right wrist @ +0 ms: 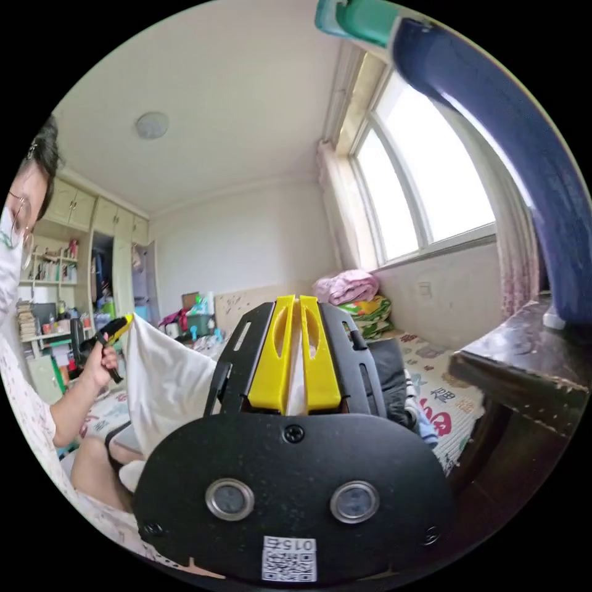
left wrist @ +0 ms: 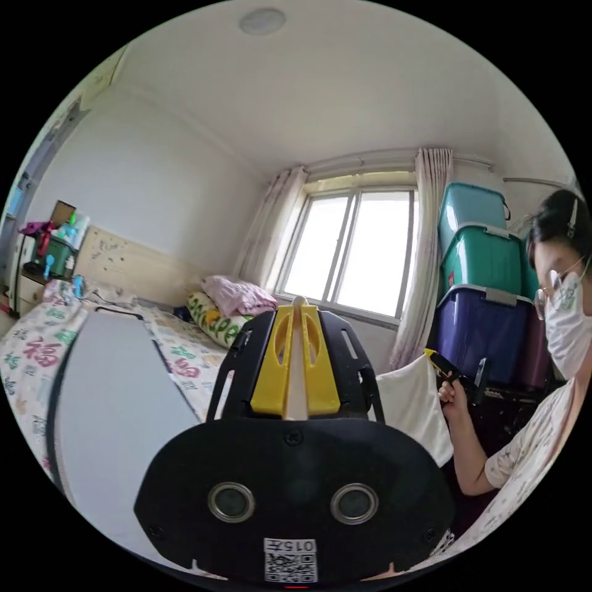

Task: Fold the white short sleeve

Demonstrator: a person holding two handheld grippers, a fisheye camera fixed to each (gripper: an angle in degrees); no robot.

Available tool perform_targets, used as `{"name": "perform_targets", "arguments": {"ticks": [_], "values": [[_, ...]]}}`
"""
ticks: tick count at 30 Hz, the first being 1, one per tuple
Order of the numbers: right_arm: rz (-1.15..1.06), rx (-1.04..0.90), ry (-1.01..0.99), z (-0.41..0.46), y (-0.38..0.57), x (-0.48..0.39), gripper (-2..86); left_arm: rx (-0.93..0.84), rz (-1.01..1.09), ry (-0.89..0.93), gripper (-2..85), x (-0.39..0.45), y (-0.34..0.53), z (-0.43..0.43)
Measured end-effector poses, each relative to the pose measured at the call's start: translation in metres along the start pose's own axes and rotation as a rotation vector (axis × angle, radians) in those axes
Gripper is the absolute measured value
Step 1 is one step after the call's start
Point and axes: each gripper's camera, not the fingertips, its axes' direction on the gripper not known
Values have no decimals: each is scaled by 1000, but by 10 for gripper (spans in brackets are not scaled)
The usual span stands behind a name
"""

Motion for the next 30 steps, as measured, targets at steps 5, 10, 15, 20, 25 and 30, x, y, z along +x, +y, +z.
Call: {"name": "perform_targets", "arguments": {"ticks": [5,10,15,20,25,30], "values": [[-109,-74,-161,21,60,-77,4,4,55,-208,-4,-11,16,-228],[-106,-1,-237,15,97,-139,4,35,156,-324,-4,28,61,-406],[-70,11,-327,43,101,-176,4,145,143,-381,-4,48,136,-517],[-112,-48,-311,123,72,-214,6,166,85,-399,-3,22,172,-516],[-104,-148,-253,264,57,-232,12,63,-15,-418,1,-59,201,-430],[-49,-436,-143,514,86,-244,39,-111,-126,-567,23,-174,261,-276]]}}
